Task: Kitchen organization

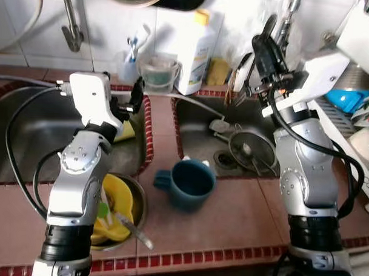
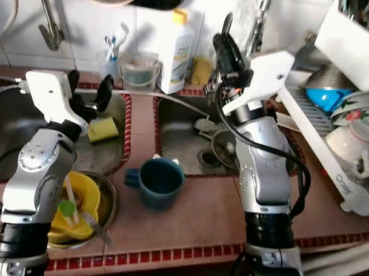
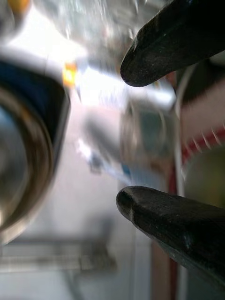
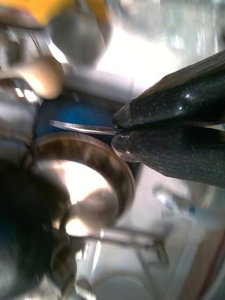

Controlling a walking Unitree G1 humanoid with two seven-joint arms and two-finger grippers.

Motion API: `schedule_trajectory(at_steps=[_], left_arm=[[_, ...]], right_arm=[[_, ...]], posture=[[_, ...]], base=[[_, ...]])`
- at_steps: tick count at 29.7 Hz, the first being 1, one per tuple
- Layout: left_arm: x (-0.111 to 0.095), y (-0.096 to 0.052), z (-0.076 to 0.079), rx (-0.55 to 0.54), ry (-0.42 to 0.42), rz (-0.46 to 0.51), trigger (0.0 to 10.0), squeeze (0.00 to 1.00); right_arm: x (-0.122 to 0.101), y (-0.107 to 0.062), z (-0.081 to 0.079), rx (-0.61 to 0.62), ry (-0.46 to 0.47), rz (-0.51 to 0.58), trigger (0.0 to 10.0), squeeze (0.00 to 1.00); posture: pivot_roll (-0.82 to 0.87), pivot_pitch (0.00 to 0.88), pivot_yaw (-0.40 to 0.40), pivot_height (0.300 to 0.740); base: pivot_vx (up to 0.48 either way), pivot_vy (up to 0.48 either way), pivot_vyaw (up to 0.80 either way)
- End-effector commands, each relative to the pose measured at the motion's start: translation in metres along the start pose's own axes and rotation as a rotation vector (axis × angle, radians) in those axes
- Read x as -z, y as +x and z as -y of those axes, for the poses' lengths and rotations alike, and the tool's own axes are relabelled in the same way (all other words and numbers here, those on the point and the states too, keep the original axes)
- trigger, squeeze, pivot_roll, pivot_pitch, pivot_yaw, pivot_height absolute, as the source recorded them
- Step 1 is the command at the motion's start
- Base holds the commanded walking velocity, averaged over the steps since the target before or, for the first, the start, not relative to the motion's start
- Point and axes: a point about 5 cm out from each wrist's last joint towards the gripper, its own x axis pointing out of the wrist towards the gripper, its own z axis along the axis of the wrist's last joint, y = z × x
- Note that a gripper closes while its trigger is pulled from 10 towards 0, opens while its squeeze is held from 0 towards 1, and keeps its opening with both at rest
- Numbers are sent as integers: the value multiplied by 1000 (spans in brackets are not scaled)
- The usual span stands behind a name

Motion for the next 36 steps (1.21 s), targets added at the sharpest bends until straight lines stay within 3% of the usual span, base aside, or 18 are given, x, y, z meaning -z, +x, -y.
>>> schedule_trajectory(at_steps=[1, 6, 15, 31, 36], left_arm=[[-4, -2, -2, -9, 6, 23, 10000, 0], [-7, -2, 0, 11, 25, 41, 10000, 0], [-15, -1, 9, 54, 9, 77, 10000, 0], [-4, -3, 3, 60, 36, 10, 10000, 0], [-3, -2, 4, 72, 36, 2, 10000, 0]], right_arm=[[-5, 2, -2, -11, 2, 22, 10000, 0], [-3, 4, 1, 5, 50, 20, 10000, 0], [-1, 13, 11, -13, 52, 19, 10000, 0], [7, 14, 2, -40, 102, 9, 10000, 0], [7, 13, 3, -36, 101, 10, 10000, 0]], posture=[[-162, 80, -98, 740], [-161, 79, -96, 740], [-157, 84, -97, 740], [-153, 84, -94, 740], [-156, 86, -90, 740]], base=[[0, 0, 0], [0, 0, 0], [0, 0, 0], [0, 0, 0], [0, 296, 0]])
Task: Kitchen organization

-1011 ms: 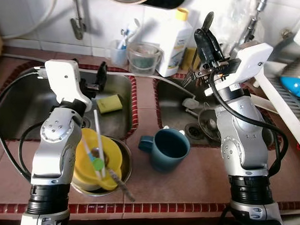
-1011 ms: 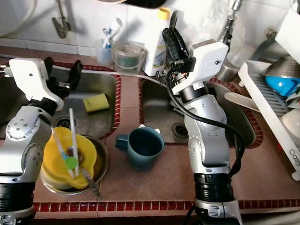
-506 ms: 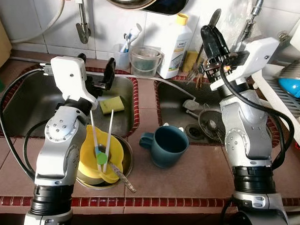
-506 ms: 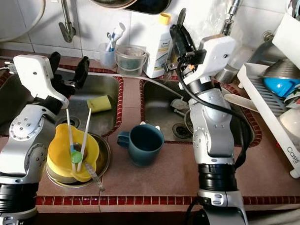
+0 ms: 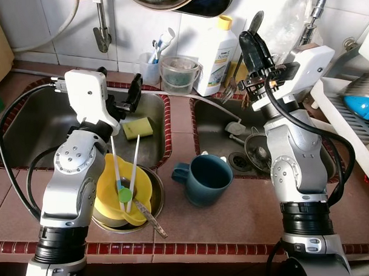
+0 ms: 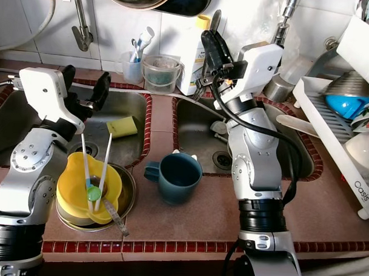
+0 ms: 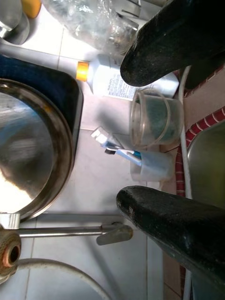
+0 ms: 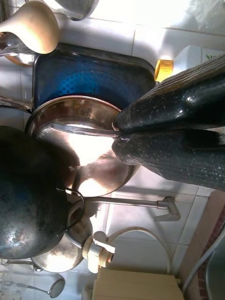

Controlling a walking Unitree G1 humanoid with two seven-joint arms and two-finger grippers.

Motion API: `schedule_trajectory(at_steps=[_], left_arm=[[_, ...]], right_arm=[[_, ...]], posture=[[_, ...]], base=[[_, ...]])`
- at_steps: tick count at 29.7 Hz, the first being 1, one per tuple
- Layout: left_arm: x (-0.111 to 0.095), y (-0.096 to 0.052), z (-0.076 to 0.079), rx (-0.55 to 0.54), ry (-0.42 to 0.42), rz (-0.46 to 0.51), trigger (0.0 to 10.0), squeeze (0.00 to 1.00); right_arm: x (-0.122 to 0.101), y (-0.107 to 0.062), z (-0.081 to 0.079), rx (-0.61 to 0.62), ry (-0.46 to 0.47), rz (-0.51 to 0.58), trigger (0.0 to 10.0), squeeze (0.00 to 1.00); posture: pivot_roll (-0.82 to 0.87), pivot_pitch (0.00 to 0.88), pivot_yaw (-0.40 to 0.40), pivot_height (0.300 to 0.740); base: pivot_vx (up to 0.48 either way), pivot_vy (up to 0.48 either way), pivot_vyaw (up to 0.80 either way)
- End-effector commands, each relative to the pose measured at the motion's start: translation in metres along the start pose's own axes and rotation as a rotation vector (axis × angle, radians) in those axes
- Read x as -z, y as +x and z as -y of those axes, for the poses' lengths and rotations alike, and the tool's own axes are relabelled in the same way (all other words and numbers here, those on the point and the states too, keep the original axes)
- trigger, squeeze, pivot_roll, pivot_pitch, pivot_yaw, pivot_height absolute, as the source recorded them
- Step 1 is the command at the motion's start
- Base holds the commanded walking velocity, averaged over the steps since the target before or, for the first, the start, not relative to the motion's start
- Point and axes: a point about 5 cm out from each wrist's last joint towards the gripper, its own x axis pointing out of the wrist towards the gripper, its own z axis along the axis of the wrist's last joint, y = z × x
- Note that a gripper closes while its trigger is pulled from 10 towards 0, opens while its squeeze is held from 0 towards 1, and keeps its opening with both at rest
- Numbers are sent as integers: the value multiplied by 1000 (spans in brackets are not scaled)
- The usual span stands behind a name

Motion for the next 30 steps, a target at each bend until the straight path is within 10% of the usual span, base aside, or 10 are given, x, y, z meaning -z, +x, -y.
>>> schedule_trajectory(at_steps=[1, 30], left_arm=[[2, 1, 4, 19, 2, -14, 10000, 0], [1, 1, 11, 65, 30, -2, 10000, 0]], right_arm=[[-6, 0, 2, 5, -7, 24, 10000, 0], [-2, -1, 3, 11, 2, 10, 10000, 0]], posture=[[-156, 86, -90, 740], [-152, 78, -88, 740]], base=[[0, 371, 0], [0, 333, 0]])
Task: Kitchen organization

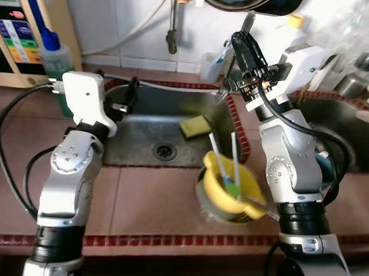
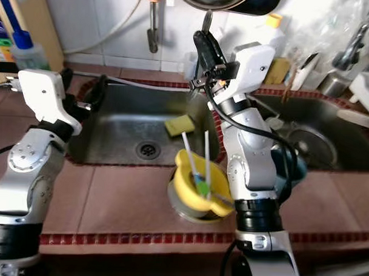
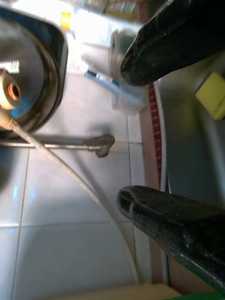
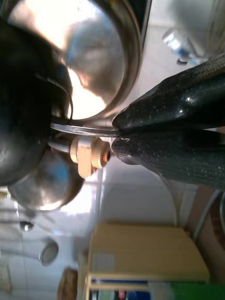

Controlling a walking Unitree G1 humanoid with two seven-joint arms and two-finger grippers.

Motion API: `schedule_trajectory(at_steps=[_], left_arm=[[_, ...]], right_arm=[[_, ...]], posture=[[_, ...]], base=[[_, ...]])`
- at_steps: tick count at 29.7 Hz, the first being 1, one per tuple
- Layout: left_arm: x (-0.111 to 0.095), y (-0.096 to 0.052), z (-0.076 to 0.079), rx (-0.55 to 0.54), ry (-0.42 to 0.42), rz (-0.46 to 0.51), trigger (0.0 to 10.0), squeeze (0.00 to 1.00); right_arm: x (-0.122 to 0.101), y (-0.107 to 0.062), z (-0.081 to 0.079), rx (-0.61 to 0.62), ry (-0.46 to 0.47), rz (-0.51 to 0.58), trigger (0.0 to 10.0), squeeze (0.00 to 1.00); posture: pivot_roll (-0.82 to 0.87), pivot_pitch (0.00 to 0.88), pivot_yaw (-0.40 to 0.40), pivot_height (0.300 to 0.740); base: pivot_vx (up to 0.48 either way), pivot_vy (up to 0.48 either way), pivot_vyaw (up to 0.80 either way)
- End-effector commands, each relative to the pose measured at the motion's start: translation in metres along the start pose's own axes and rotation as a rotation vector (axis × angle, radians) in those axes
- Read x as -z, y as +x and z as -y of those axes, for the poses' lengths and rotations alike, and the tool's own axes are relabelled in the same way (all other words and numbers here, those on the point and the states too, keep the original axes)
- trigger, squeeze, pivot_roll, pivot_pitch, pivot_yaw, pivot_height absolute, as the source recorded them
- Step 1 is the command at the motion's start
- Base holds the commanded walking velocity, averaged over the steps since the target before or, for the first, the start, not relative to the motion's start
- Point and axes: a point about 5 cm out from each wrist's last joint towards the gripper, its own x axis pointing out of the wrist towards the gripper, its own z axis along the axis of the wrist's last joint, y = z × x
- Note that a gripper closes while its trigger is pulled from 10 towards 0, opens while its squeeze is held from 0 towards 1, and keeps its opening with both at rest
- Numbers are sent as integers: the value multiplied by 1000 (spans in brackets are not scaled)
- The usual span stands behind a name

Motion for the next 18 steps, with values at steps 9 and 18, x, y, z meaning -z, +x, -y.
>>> schedule_trajectory(at_steps=[9, 18], left_arm=[[-8, -1, 12, 102, 21, 39, 10000, 0], [-3, -13, 34, 248, 35, 18, 10000, 0]], right_arm=[[1, 7, 9, 15, 62, 2, 10000, 0], [3, 8, 29, 48, 40, -24, 10000, 0]], posture=[[-152, 68, -90, 740], [-148, 89, -88, 740]], base=[[0, 0, 0], [0, 0, 0]])
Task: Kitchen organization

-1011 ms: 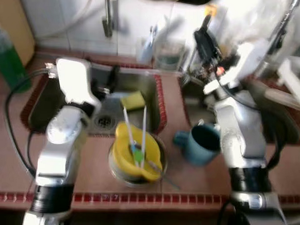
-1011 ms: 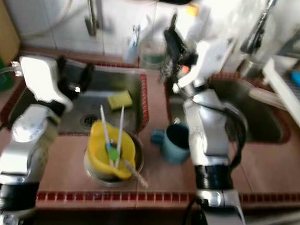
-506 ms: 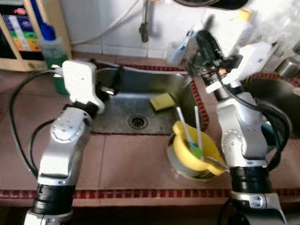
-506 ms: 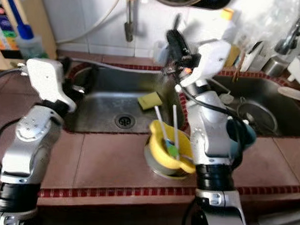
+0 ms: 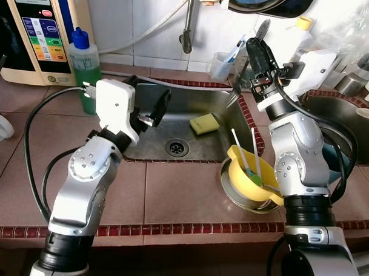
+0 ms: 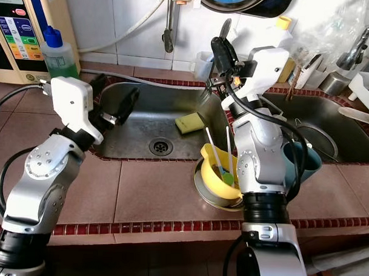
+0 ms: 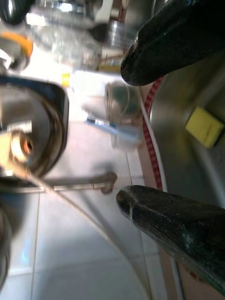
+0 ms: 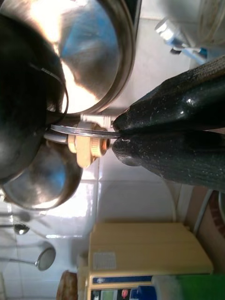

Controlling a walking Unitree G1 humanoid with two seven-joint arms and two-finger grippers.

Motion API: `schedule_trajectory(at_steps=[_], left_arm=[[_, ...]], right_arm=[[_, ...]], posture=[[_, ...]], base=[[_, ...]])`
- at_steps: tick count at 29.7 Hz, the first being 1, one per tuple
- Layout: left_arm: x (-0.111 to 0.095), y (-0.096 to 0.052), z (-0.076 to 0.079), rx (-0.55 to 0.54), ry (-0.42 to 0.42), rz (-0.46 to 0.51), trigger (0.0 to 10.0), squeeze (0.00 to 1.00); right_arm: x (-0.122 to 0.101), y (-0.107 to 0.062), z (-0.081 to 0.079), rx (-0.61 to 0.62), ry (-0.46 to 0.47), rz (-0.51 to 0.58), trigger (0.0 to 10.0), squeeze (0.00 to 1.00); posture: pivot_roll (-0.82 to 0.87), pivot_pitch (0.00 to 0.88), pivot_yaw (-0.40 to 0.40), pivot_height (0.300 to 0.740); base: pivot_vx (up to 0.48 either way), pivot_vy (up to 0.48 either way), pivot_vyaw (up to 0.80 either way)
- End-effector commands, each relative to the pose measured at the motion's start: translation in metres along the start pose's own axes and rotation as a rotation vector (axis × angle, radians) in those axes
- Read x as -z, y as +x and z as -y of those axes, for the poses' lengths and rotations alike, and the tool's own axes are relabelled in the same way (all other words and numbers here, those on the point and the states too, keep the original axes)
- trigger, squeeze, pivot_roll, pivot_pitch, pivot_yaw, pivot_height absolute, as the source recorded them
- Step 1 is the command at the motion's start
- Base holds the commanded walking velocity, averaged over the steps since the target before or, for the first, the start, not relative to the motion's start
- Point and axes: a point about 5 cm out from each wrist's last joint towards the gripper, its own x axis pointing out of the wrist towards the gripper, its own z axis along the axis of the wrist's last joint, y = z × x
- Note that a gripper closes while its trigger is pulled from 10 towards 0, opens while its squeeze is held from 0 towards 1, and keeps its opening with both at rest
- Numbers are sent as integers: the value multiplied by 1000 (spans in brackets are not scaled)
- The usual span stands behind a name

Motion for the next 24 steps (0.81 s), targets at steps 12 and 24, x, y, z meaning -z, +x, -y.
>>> schedule_trajectory(at_steps=[12, 24], left_arm=[[-1, -11, 24, 141, 20, -22, 10000, 0], [1, -18, 36, 201, 9, -49, 10000, 0]], right_arm=[[-2, -4, 28, 93, -27, 8, 10000, 0], [10, -10, 46, 193, 67, -23, 10000, 0]], posture=[[-151, 149, -66, 740], [-152, 195, -46, 740]], base=[[0, 0, 0], [0, 0, 0]])
